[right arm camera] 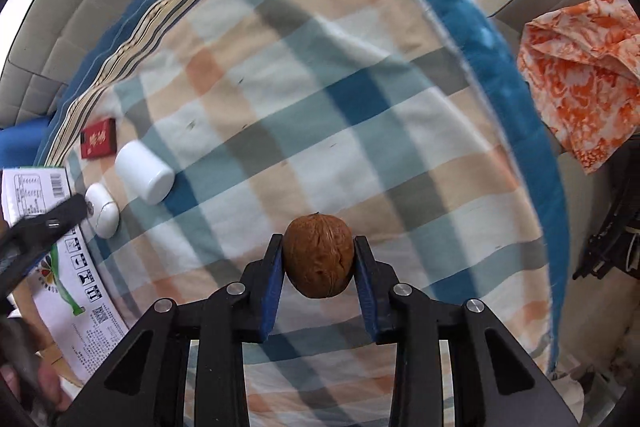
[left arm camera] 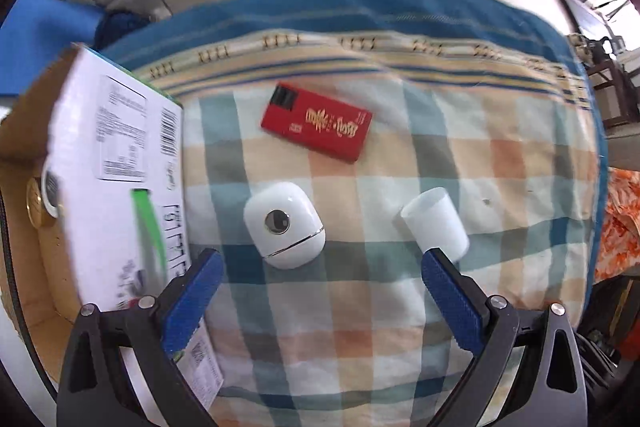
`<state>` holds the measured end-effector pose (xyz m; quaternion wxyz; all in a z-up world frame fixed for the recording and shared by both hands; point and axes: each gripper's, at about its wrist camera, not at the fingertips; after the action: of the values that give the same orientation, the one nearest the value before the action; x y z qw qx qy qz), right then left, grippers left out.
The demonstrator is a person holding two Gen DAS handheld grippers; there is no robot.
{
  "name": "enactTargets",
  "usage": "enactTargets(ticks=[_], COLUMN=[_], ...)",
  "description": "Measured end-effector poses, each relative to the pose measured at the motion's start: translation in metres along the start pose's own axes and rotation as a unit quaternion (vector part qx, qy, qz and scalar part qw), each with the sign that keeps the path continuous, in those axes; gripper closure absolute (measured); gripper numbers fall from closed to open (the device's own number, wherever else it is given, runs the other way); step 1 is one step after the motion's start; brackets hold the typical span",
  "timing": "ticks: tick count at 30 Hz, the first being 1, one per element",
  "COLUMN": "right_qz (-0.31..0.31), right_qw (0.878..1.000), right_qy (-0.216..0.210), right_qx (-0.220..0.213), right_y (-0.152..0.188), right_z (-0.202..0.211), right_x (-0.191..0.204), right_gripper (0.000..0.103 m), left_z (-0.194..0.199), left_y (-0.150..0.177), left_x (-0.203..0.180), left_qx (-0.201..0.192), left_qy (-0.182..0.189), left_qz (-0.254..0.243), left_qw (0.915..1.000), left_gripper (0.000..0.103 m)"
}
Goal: Organize rigid objects
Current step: 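Grasp the white round case with the left gripper, then carry the white case and walnut with both grippers over the box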
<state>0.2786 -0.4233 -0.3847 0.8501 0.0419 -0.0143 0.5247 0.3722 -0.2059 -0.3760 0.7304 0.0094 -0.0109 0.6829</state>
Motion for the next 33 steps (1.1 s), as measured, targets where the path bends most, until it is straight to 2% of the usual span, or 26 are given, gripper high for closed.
enactTargets(ticks=[4,5,6,7,8,10,11,12,13,19,25,33], right_qz=[0.011,0.012,0.013,0.015,0.016,0.018,0.02,0.022,0.023,0.035,0.052,0.087], right_qw=[1.0,1.0,1.0,1.0,1.0,1.0,1.0,1.0,1.0,0.999,0.999,0.996], right_qy=[0.006,0.007,0.008,0.007,0.006,0.004,0.003,0.001,-0.001,-0.005,0.011,0.012], right_qx=[-0.006,-0.006,-0.005,-0.004,-0.002,0.0,0.001,0.003,0.004,0.01,0.003,-0.033], right_y=[-0.002,-0.003,-0.004,-0.006,-0.008,-0.012,-0.009,-0.008,-0.009,-0.007,-0.002,0.018], right_z=[0.007,0.008,0.007,0.007,0.007,0.005,0.002,0.001,-0.001,-0.011,-0.009,0.036], right_x=[-0.006,-0.005,-0.006,-0.006,-0.006,-0.003,-0.003,-0.001,0.002,0.015,0.026,0.057], right_gripper=[0.067,0.067,0.067,0.067,0.067,0.067,0.067,0.067,0.067,0.067,0.068,0.068], left_z=[-0.027,-0.033,-0.038,-0.041,-0.043,-0.042,-0.04,-0.039,-0.038,-0.033,-0.02,0.05], left_y=[-0.012,-0.014,-0.017,-0.018,-0.019,-0.02,-0.019,-0.019,-0.017,0.003,0.02,0.041], left_x=[-0.001,0.0,0.001,0.002,0.005,0.009,0.01,0.009,0.01,-0.002,-0.008,-0.008], left_qx=[0.023,0.029,0.031,0.036,0.04,0.031,0.028,0.026,0.024,0.008,-0.001,-0.061], left_qy=[-0.015,-0.014,-0.022,-0.03,-0.026,-0.017,-0.015,-0.008,-0.002,-0.012,0.006,0.045], left_qz=[0.01,0.013,0.013,0.013,0.019,0.031,0.033,0.03,0.029,-0.007,-0.022,-0.045], left_qw=[0.9996,0.9994,0.9992,0.9988,0.9987,0.9989,0.999,0.9992,0.9993,0.9999,0.9997,0.9961], left_gripper=[0.004,0.007,0.018,0.024,0.026,0.039,0.043,0.054,0.06,0.06,0.06,0.06])
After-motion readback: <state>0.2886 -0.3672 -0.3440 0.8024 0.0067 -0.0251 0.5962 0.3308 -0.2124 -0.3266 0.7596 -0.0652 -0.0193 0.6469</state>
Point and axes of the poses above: each gripper's, at about its wrist camera, not at the fingertips, and z roughly against the way its jaws point, x to its left, y to its underside
